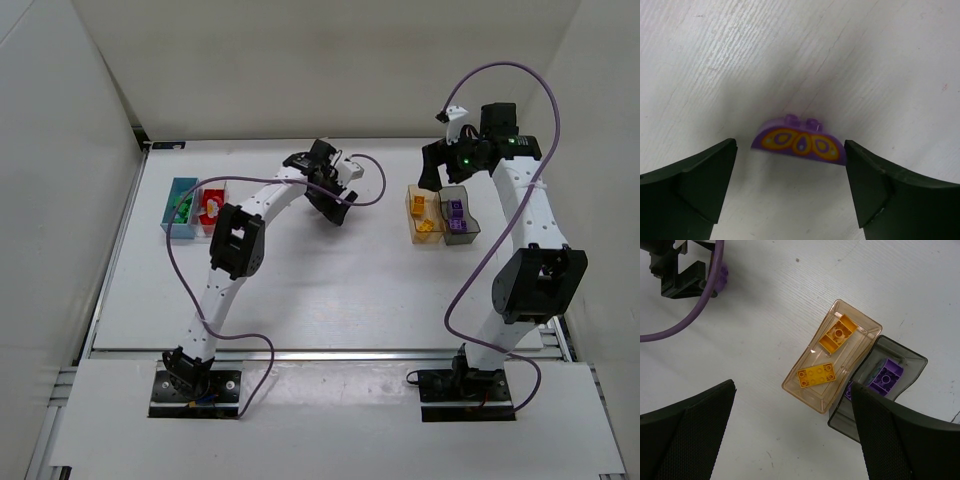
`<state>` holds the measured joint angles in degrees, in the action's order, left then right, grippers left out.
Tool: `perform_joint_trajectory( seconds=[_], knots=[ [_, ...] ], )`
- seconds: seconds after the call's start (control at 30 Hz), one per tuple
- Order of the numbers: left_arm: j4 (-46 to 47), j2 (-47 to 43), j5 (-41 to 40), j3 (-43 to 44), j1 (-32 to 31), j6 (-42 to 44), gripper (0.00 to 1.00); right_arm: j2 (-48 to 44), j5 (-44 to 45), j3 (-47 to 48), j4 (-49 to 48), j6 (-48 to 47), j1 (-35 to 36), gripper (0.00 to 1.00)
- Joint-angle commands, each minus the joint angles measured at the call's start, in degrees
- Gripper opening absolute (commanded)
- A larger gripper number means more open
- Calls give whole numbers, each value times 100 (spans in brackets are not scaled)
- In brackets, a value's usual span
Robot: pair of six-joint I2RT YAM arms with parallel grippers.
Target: Sort the legos into containers by color
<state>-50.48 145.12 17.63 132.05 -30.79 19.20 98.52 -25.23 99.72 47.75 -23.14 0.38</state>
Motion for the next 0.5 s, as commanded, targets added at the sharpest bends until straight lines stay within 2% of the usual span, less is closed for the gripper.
perform_joint_trajectory(
  seconds=[0.0, 0.17, 0.3, 0.37, 0.47],
  knots=[
    [108, -264, -58, 110, 72, -171, 100, -87, -69, 82, -178, -33, -29, 99],
    [-111, -414, 21, 619, 248, -750, 99, -26, -122, 4, -354, -42, -21, 99],
    [-41, -1098, 118, 901, 801, -1794, 99, 97, -227, 82, -415, 2, 5, 99],
    [-32, -1353, 92, 998, 1082, -1894, 99, 264, -236, 187, -363, -24, 145, 99],
    [-76, -1968, -800, 754, 1162, -1947, 99, 579, 70, 407, -450, 378, 637, 99]
  ],
)
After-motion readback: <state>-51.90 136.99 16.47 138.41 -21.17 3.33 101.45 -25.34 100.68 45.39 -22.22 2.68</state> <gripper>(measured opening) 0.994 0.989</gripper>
